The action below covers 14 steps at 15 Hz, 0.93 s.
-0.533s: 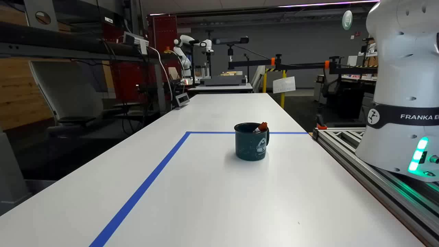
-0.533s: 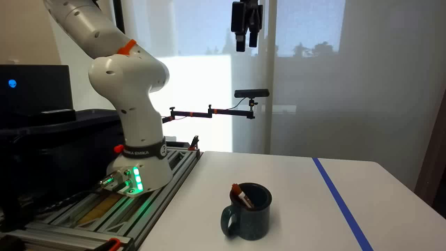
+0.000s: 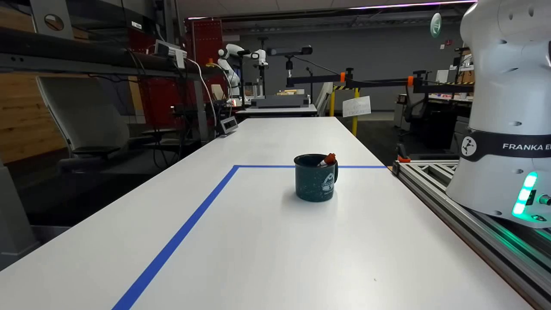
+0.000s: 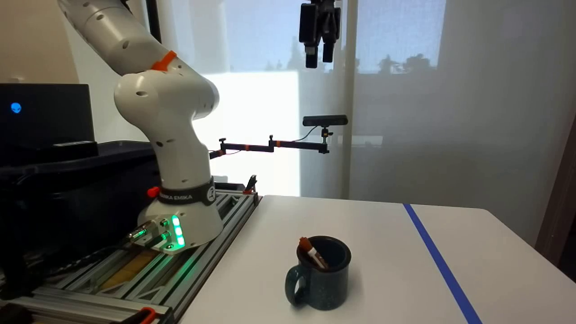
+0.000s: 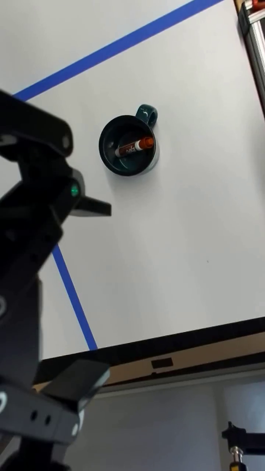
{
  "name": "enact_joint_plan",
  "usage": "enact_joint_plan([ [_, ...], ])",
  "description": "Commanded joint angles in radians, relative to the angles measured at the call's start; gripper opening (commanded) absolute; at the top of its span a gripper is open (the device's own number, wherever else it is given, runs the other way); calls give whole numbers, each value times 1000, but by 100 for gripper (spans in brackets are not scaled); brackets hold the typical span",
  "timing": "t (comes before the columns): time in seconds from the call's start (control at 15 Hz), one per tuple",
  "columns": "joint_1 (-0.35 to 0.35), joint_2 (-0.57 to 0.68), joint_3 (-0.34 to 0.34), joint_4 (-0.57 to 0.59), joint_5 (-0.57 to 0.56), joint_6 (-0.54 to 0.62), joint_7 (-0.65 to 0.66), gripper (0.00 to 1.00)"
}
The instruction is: Put the red marker on the table.
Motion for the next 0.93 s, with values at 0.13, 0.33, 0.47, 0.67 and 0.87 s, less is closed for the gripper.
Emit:
enact_joint_plan([
  [0.13,-72,126,26,-41,-20,178,29,100],
  [0.33,-100,229,17,-53,-33,297,48,100],
  [0.47,-114,293,8,-57,-38,355,60,100],
  [0.67,-130,371,-7,-64,-57,403,66,100],
  [0.87,-140,448,-33,-65,-99,424,27,100],
])
